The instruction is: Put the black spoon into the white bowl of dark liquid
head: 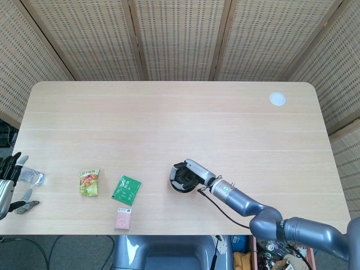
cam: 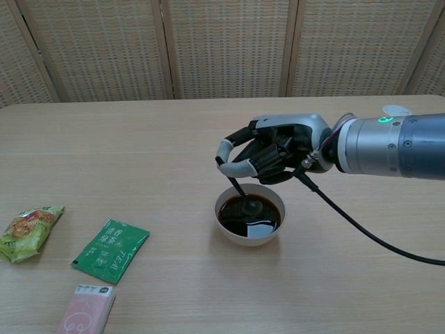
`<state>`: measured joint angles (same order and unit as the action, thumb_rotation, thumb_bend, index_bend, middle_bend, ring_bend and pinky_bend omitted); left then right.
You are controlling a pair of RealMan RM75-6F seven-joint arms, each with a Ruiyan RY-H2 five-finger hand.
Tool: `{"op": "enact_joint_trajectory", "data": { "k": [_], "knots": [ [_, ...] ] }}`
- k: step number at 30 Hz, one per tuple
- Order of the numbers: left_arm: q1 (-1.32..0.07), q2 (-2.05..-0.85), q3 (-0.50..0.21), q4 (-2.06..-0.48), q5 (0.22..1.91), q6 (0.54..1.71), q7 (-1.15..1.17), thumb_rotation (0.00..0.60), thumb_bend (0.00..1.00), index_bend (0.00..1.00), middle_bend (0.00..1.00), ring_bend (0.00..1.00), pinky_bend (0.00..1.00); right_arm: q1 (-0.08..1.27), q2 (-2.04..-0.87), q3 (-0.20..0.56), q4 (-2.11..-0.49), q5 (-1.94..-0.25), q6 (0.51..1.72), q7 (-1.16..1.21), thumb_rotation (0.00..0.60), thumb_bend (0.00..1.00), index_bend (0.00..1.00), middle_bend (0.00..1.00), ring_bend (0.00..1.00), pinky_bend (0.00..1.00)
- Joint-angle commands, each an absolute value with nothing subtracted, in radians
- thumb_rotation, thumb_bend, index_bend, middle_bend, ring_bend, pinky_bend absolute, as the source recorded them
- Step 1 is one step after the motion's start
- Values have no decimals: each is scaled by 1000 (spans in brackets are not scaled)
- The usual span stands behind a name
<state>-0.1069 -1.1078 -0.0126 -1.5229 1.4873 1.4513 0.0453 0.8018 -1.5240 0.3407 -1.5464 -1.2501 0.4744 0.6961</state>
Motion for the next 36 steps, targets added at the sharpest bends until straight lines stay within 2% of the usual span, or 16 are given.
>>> {"op": "enact_joint_trajectory", "data": {
  "k": [1, 9, 16, 26, 36],
  "knots": [
    [-105, -1109, -12, -1520, 1487, 1450, 42, 600, 356, 0, 11, 4, 0, 822, -1570, 328, -1504, -1197, 508, 636, 600, 685, 694, 932, 986, 1000],
    [-99, -1113, -10, -1507, 1481, 1447, 30, 600, 356, 0, 11, 5, 0, 863, -1673, 315, -1408, -1072, 566, 512, 600, 687, 693, 932, 986, 1000],
    [-99, -1114, -10, -1501, 1482, 1443, 24, 600, 356, 0, 11, 4, 0, 878, -1707, 308, -1377, -1024, 579, 458, 600, 692, 694, 933, 986, 1000],
    [-93, -1112, -11, -1497, 1481, 1447, 18, 600, 356, 0, 11, 6, 0, 886, -1746, 295, -1310, -1009, 591, 404, 600, 711, 702, 934, 986, 1000],
    [-93, -1110, -11, -1506, 1485, 1447, 28, 600, 355, 0, 11, 8, 0, 874, -1738, 282, -1288, -1045, 581, 393, 600, 737, 708, 936, 986, 1000]
  ]
}}
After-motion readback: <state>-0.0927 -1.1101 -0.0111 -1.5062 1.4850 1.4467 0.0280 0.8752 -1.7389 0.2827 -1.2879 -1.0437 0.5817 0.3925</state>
